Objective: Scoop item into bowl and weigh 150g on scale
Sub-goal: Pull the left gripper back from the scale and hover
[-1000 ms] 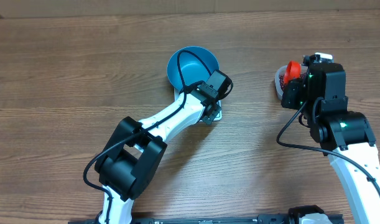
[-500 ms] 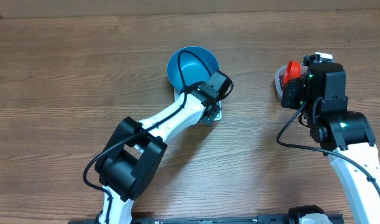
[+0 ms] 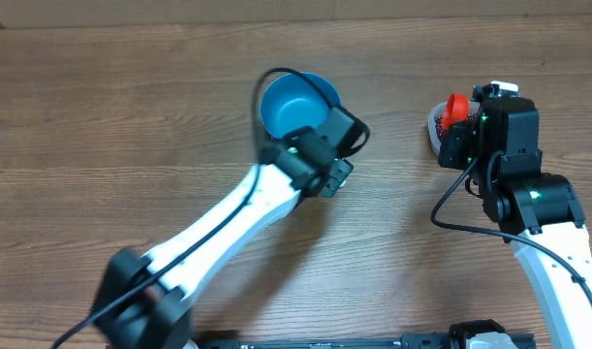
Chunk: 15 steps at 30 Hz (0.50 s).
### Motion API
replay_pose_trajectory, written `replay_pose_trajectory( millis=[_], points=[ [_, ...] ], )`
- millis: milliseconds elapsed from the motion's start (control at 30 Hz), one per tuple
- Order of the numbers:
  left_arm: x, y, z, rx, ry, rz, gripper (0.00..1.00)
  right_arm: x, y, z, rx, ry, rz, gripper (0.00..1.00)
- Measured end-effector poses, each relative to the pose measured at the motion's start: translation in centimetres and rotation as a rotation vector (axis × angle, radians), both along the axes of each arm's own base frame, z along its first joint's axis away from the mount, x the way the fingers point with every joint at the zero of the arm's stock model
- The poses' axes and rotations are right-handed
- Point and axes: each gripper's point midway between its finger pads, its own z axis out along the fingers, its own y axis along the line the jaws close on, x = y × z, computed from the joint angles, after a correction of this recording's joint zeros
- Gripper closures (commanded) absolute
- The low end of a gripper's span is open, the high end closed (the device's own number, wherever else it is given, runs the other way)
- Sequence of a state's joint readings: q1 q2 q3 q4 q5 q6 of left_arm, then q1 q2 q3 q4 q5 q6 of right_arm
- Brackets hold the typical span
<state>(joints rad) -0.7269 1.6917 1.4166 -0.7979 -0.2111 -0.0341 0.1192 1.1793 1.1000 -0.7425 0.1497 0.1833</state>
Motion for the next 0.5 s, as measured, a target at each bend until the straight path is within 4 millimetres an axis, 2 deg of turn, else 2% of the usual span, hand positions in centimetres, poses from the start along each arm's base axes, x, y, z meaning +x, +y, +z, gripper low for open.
replay_pose_trajectory(
  millis=[100, 300, 500],
  points=[
    [-0.4, 2.0, 2.8, -0.034, -0.024, 0.047, 0.00, 0.0, 0.0, 0.0, 0.000, 0.000, 0.000, 0.96],
    [-0.4, 6.8, 6.7, -0.082, -0.069, 0.160, 0.01, 0.0, 0.0, 0.0, 0.000, 0.000, 0.000, 0.96],
    [-0.6, 10.0, 10.7, -0.156, -0.153, 0.230, 0.01, 0.0, 0.0, 0.0, 0.001, 0.000, -0.001, 0.97]
  ],
)
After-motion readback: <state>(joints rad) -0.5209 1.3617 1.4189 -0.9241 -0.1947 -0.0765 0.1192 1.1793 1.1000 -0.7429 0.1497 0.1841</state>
